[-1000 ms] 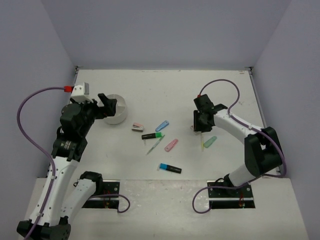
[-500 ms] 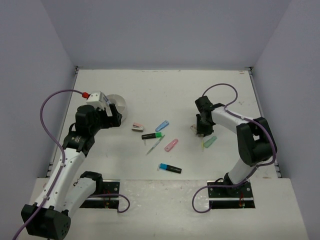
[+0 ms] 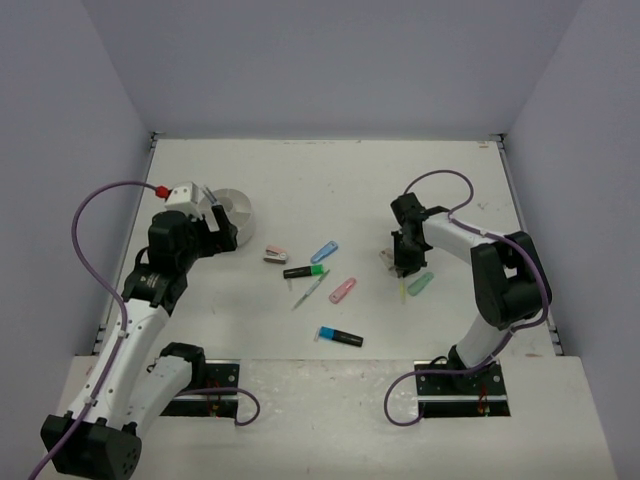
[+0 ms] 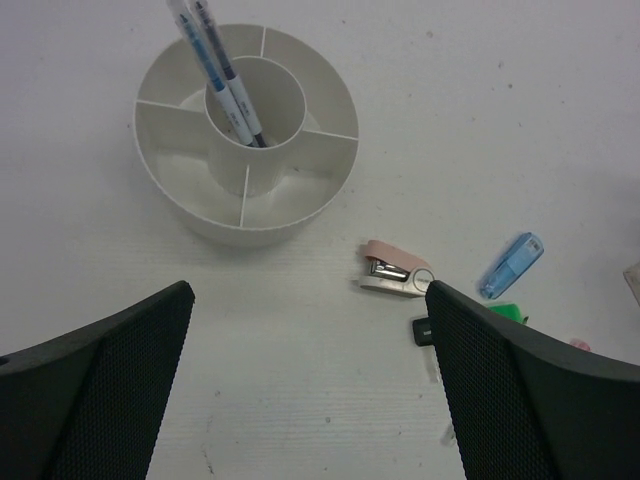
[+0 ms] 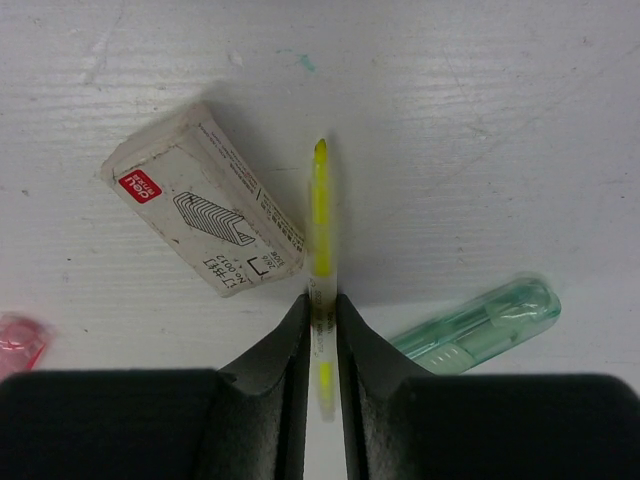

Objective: Sort the stationery into containers
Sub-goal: Pick up the pen from the center of the board.

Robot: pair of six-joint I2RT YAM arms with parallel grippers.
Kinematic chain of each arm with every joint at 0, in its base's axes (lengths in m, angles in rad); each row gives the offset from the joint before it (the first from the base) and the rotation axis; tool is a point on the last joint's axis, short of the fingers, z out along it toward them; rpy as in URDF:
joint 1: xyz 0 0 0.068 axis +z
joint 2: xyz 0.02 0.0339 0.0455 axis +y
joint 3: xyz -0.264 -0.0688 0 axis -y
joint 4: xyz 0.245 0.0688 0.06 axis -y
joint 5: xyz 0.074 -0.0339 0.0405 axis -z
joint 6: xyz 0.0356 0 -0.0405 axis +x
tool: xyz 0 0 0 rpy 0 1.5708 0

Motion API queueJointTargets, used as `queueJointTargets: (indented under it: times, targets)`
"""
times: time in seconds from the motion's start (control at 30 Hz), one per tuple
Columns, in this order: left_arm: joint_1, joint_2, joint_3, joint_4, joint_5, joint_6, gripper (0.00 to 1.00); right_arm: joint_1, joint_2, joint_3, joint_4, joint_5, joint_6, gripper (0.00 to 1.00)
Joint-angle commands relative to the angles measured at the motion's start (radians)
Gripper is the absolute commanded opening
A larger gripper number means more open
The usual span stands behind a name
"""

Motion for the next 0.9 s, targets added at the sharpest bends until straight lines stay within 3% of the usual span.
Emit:
queueJointTargets:
  times: [0.0,0.1,0.17,0.3,0.5,0.6,0.77,0.87]
  targets:
    - [0.0,-0.029,0.05,-0.003,0.011,-0.022,1.0,-0.004,0.002,0.02,-0.038,-0.007,-0.006,0.14]
    - [-0.001,-0.027,0.054,-0.001,0.035,-0.012,1.0,-0.003,-0.005,0.01,-0.04,-0.003,0.003,0.13]
    - [-0.001,-0.02,0.062,0.004,0.088,0.0,1.0,-0.003,-0.026,-0.005,-0.028,0.003,0.013,0.0]
    - [0.0,0.012,0.078,0.028,0.179,0.004,1.0,-0.003,-0.102,-0.011,-0.014,-0.002,0.03,0.0]
    - [-0.014,0.133,0.107,0.067,0.353,-0.007,1.0,0.0,-0.373,0.022,-0.051,-0.005,0.028,0.0]
    - [-0.159,0.2,0.153,0.031,0.166,0.007,1.0,0.005,-0.489,0.048,-0.097,-0.004,0.002,0.0]
    - [-0.43,0.293,0.184,-0.02,-0.117,-0.09,1.0,0.005,-0.601,0.026,-0.097,-0.005,-0.024,0.0]
    - [-0.59,0.333,0.185,-0.051,-0.2,-0.136,0.98,0.005,-0.641,0.012,-0.085,-0.039,-0.03,0.0]
